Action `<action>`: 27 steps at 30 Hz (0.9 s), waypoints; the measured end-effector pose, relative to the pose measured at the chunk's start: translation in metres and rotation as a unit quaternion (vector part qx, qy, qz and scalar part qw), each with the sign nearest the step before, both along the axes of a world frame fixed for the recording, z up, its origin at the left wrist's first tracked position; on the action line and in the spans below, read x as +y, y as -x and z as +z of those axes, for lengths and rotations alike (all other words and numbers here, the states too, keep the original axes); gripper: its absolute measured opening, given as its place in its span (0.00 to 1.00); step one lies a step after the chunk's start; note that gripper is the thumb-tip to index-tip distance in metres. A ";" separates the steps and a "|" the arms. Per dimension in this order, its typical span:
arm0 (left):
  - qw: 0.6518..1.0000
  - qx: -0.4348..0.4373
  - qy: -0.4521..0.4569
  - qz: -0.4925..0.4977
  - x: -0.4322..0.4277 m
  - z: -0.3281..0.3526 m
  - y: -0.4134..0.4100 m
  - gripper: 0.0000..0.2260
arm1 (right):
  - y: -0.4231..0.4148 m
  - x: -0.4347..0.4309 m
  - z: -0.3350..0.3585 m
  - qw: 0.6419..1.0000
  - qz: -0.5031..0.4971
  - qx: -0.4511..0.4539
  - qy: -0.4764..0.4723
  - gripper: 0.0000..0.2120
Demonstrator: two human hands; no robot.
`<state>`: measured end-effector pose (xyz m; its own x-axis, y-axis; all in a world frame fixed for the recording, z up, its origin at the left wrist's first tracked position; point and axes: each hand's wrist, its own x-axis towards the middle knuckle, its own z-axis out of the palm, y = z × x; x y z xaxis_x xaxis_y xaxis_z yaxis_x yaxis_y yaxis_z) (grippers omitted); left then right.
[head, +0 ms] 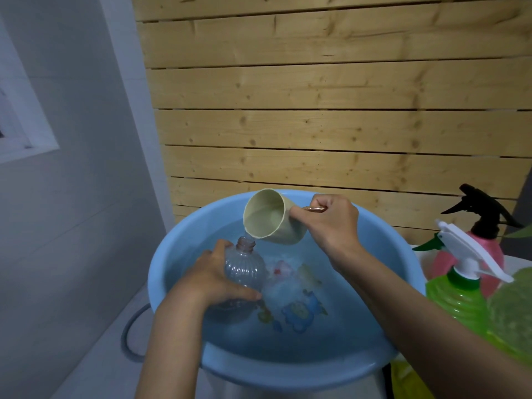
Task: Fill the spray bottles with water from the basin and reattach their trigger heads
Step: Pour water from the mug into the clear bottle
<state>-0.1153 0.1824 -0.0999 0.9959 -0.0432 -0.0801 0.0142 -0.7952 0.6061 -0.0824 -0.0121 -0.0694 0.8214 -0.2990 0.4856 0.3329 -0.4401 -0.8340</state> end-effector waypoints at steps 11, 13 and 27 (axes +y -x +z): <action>1.000 0.002 -0.013 -0.002 0.000 -0.001 -0.001 0.41 | -0.001 0.000 0.000 1.000 -0.012 -0.013 0.016 0.21; 1.000 0.003 -0.010 -0.002 0.001 -0.001 -0.001 0.42 | -0.001 0.000 0.000 1.000 -0.015 -0.017 0.019 0.22; 1.000 0.007 -0.011 -0.003 0.001 -0.003 -0.002 0.42 | -0.003 0.000 -0.001 0.998 -0.025 -0.040 0.039 0.19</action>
<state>-0.1133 0.1836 -0.1030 0.9943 -0.0475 -0.0951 0.0176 -0.8084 0.5883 -0.0797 -0.0125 -0.0701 0.7638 -0.2975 0.5728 0.3730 -0.5208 -0.7679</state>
